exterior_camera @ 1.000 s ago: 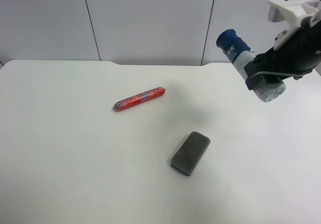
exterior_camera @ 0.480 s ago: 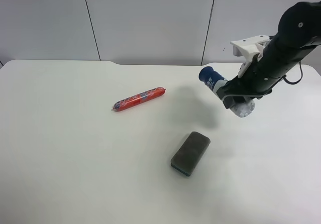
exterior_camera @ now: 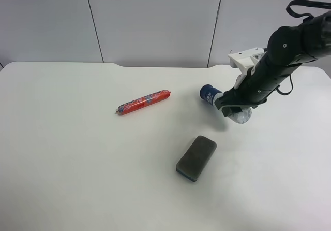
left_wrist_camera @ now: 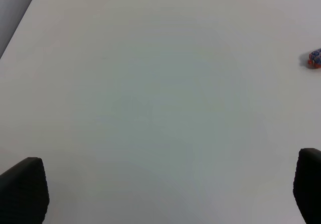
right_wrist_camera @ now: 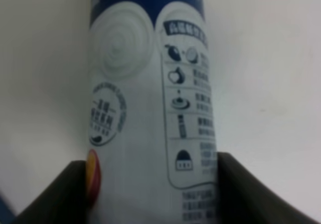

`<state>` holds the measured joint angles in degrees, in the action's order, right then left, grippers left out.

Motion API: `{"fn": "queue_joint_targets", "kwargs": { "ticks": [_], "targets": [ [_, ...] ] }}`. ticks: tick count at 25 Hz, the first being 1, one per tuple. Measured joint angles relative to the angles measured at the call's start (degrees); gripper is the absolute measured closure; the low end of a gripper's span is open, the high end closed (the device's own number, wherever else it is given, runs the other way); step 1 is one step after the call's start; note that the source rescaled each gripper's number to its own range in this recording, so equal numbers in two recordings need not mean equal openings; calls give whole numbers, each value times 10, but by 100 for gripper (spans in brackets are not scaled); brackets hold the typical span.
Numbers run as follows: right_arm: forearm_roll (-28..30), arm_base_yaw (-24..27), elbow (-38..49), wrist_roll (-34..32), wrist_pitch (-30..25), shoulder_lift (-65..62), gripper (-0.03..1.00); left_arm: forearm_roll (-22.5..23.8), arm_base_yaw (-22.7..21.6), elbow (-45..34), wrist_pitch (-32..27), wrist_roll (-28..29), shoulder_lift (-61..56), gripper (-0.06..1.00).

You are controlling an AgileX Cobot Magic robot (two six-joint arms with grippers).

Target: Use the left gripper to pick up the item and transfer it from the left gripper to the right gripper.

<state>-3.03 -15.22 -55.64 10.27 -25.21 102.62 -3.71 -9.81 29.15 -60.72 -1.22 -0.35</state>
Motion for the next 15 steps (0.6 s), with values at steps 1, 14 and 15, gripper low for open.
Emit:
{"fn": "queue_joint_targets", "kwargs": {
  "ticks": [1,14,15],
  "targets": [
    [0,0,0,0,3,6,97,0,0,0,0,0,0,-5],
    [9,0,0,1,23,58,97,0,0,0,0,0,0,-5],
    [9,1,0,1,24,60,97,0,0,0,0,0,0,-5]
  ]
}}
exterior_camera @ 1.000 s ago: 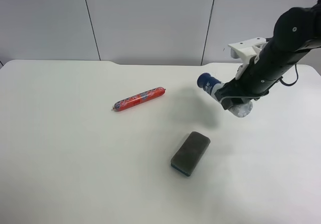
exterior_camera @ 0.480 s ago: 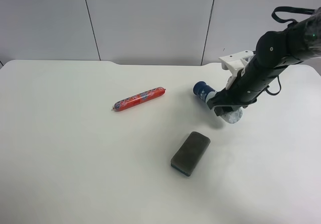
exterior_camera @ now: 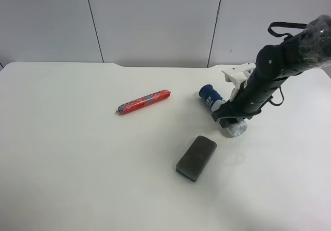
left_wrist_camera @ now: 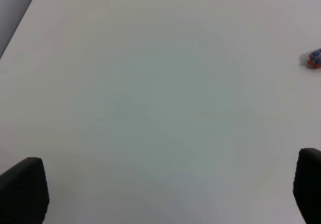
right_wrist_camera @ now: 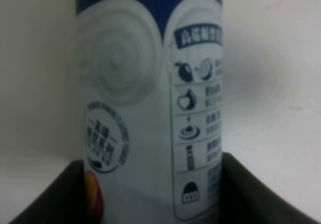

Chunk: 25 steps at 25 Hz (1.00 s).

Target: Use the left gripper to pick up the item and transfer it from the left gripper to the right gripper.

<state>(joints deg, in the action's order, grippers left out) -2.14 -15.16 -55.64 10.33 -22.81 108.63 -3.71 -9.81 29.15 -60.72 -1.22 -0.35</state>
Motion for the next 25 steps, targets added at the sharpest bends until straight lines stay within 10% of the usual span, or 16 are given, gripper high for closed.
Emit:
{"fn": "queue_joint_targets", "kwargs": {
  "ticks": [7,11,13,25],
  "targets": [
    [0,0,0,0,0,0,94,0,0,0,0,0,0,-5],
    [0,0,0,0,-2,0,20,0,0,0,0,0,0,-5],
    [0,0,0,0,-4,0,6,0,0,0,0,0,0,-5],
    [0,0,-1,-1,-52,-62,-2,0,0,0,0,0,0,-5]
  ]
}}
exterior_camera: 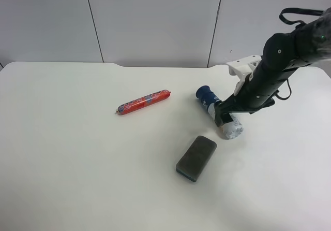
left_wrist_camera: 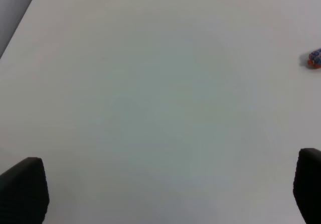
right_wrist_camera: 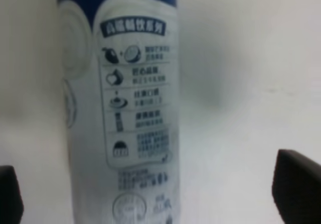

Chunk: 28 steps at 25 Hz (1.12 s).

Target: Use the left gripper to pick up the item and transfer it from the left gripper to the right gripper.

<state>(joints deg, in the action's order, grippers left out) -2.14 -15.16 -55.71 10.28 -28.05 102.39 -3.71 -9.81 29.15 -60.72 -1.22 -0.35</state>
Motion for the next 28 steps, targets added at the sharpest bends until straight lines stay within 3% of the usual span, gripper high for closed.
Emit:
{"fn": "queue_joint_targets", "kwargs": {
  "ticks": [6,16,28],
  "targets": [
    [0,0,-1,0,-64,-90,-2,0,0,0,0,0,0,-5],
    [0,0,-1,-1,-225,-333,-2,0,0,0,0,0,0,-5],
    [-2,0,7,-27,-360,-607,-2,0,0,0,0,0,0,-5]
  ]
}}
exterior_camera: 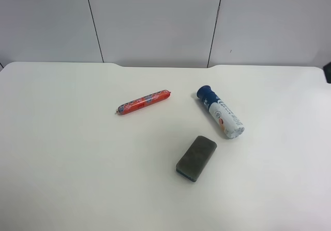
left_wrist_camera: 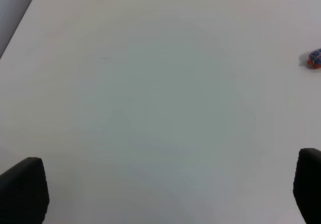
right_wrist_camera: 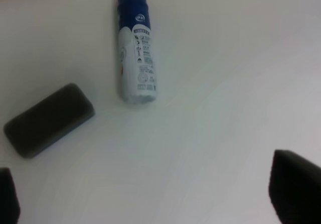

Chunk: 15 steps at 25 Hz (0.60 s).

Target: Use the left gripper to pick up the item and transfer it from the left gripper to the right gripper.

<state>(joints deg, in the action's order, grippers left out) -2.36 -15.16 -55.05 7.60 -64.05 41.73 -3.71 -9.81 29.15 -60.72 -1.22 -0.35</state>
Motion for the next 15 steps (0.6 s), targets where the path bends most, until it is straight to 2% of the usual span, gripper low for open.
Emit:
{"fn": "queue_joint_targets", "kwargs": {
  "ticks": [4,8,15],
  "targets": [
    [0,0,49,0,-30,-85,-2,0,0,0,0,0,0,-5],
    [0,0,134,-4,-35,-177,-2,0,0,0,0,0,0,-5],
    [0,0,251,-27,12,-322,-3,0,0,0,0,0,0,-5]
  ]
}}
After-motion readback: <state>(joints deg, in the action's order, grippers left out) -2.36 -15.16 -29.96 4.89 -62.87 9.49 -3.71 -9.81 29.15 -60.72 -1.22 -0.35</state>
